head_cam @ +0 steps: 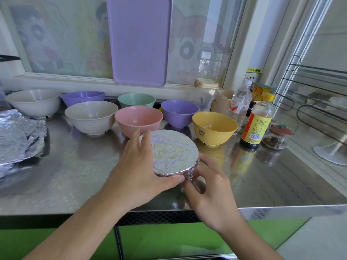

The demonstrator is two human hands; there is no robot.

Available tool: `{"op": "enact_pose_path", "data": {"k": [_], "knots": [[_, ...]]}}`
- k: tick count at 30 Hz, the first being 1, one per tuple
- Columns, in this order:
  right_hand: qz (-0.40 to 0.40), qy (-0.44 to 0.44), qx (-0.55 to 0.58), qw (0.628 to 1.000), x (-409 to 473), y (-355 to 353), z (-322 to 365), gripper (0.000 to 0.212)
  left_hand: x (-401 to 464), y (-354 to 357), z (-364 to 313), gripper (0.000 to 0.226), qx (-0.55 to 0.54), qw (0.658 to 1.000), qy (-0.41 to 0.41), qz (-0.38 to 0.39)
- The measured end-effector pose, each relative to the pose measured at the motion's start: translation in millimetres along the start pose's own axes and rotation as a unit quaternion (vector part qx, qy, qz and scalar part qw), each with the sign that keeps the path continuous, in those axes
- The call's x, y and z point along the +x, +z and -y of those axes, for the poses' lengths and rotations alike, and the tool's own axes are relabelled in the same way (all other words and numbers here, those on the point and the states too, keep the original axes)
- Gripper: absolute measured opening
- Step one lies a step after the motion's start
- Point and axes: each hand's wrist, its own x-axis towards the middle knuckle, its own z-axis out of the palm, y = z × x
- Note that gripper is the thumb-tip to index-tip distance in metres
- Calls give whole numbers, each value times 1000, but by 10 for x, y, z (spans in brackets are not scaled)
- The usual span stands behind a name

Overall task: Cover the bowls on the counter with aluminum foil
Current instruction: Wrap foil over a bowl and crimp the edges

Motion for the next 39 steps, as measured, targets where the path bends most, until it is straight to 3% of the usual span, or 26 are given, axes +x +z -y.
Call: {"op": "enact_pose_path", "data": {"k": [5, 10, 17, 30, 34, 39], "knots": [[-54, 27, -69, 996, -61, 21, 5, 20, 0, 6, 11, 123, 0, 1000, -1, 5], [-59, 17, -94, 994, -65, 71, 7, 38, -16, 3, 4, 128, 2, 1000, -8, 7], [-61, 68, -69, 993, -42, 128, 94, 46, -8, 5, 20, 128, -1, 1000, -10, 8], [-5, 69, -29, 997, -55, -17, 115, 25, -25, 18, 15, 127, 7, 1000, -2, -2], [-9, 68, 11, 998, -38, -37, 155, 36, -33, 26, 8, 127, 10, 1000, 2, -9], [-20, 52, -24, 998, -46, 52, 116, 32, -28, 24, 18, 127, 17, 1000, 8, -7]]}}
